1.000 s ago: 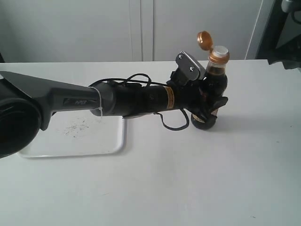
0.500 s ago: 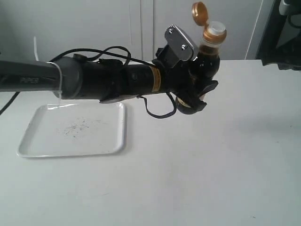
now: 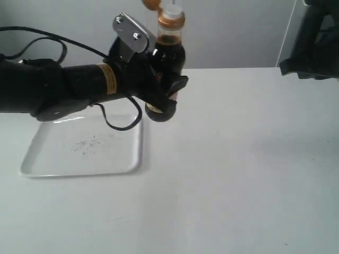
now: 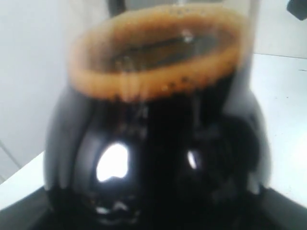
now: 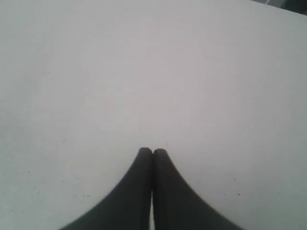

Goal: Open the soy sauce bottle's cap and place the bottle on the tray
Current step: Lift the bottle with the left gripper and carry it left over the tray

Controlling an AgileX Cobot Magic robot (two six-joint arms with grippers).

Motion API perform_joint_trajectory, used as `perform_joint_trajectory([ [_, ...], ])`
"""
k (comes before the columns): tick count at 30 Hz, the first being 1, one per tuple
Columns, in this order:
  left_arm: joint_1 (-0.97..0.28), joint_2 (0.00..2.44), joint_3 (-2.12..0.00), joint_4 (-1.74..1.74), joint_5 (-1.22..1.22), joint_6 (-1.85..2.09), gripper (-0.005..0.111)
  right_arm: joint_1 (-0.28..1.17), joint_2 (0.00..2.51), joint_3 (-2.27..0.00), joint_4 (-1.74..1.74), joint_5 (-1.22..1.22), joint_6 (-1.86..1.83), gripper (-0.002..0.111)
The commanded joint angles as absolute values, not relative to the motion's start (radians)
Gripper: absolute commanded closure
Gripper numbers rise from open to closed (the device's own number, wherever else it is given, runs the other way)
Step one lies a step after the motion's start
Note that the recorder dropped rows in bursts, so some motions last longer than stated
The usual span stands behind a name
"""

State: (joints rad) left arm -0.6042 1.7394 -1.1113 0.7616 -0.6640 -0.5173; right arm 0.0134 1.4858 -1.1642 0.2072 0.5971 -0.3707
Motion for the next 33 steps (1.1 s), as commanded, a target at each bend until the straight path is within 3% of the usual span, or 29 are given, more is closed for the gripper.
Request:
perform_joint_trajectory([
  [1, -0.531, 1.624, -1.033, 0.729, -0.776, -0.513, 0.107, 0.071, 1.489, -1.163, 0.213, 0.597, -0.384, 0.108],
  [16, -0.344, 1.495, -0.804, 0.562, -0.806, -0.486, 0.107, 0.132, 1.489, -1.163, 0.211, 0.598, -0.389, 0.108],
  [33, -0.334, 1.495, -0.718, 0.288, -0.829, -0.335, 0.107, 0.132, 1.489, -1.163, 0.211, 0.598, -0.389, 0.108],
])
